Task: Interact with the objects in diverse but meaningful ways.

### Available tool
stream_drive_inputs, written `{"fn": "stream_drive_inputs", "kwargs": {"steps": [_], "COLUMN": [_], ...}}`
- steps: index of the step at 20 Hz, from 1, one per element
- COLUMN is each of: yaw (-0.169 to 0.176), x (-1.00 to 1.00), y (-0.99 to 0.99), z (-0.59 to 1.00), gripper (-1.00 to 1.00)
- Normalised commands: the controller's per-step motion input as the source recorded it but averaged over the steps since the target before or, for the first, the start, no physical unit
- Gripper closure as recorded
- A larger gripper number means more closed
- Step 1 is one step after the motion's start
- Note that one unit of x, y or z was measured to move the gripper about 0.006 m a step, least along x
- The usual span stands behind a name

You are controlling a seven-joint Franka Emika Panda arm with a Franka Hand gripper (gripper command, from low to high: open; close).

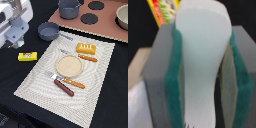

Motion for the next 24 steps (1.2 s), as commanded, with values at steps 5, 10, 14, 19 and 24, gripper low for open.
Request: {"fn": "stream_drive_inputs", "kwargs": {"steps": [5,10,14,19,24], "yaw": [-0.021,-0.022,0.0,0.0,-0.001], "x": [0.29,0.12,0.07,0.12,0.36], "y": [-0.7,-0.36,-0.26,-0.19,-0.15], "z": [-0.19,-0.34,-0.37,-0.39,-0.2], "gripper": [1.0,1.0,1.0,1.0,1.0]}}
